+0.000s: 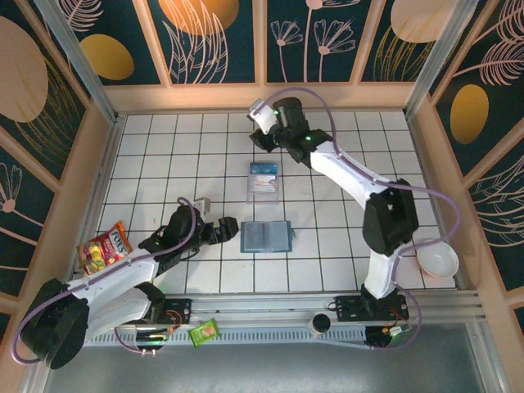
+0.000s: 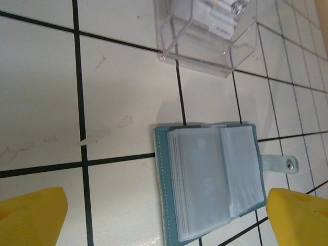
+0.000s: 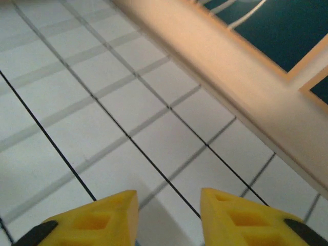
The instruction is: Take the credit cards out of the card holder
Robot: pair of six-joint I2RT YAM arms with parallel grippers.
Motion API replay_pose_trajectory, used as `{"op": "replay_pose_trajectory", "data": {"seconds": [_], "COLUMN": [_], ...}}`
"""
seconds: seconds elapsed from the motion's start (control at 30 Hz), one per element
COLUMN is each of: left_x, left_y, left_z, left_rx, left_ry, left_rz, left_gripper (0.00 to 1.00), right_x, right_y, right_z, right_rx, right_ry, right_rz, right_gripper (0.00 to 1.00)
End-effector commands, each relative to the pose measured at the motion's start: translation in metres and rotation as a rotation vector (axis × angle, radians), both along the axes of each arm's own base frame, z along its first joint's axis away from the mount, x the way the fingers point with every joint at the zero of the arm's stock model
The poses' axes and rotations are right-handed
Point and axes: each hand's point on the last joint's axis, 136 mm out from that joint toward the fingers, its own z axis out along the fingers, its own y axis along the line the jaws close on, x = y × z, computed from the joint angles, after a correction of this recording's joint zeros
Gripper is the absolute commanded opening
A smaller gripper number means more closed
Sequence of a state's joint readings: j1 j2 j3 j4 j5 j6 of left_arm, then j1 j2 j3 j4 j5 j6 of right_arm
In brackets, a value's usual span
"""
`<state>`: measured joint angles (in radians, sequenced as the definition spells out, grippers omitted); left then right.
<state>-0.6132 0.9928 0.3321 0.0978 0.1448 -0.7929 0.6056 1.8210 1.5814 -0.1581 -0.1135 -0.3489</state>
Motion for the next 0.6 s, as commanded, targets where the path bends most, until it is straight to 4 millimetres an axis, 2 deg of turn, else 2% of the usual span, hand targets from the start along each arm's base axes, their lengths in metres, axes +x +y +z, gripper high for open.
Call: {"op": "replay_pose_trajectory", "data": {"seconds": [0.0, 0.07, 0.13, 0.23, 0.37, 0.57], "left_x": [0.008, 0.009, 0.01, 0.01, 0.006, -0.001], "left_y": [0.004, 0.007, 0.012, 0.02, 0.021, 0.021], "left_z": [0.012, 0.013, 0.013, 0.011, 0.01, 0.001], "left_rx": [-0.042, -0.041, -0.038, -0.037, -0.086, -0.104], "left_ry": [-0.06, -0.071, -0.084, -0.1, -0.126, -0.117], "left_rz": [0.048, 0.063, 0.088, 0.129, 0.138, 0.12], "left_gripper": [0.99, 0.99, 0.99, 0.99, 0.99, 0.98], "right_x": [-0.022, -0.037, -0.054, -0.084, -0.135, -0.213], "right_y": [0.003, -0.004, -0.013, -0.027, -0.038, -0.028], "right_z": [0.043, 0.038, 0.022, -0.019, -0.08, -0.156], "right_rx": [0.357, 0.449, 0.505, 0.506, 0.394, 0.147], "right_ry": [0.118, 0.214, 0.319, 0.475, 0.626, 0.738], "right_rz": [-0.05, -0.091, -0.138, -0.206, -0.252, -0.239], "right_gripper": [0.41, 0.42, 0.42, 0.42, 0.41, 0.39]}}
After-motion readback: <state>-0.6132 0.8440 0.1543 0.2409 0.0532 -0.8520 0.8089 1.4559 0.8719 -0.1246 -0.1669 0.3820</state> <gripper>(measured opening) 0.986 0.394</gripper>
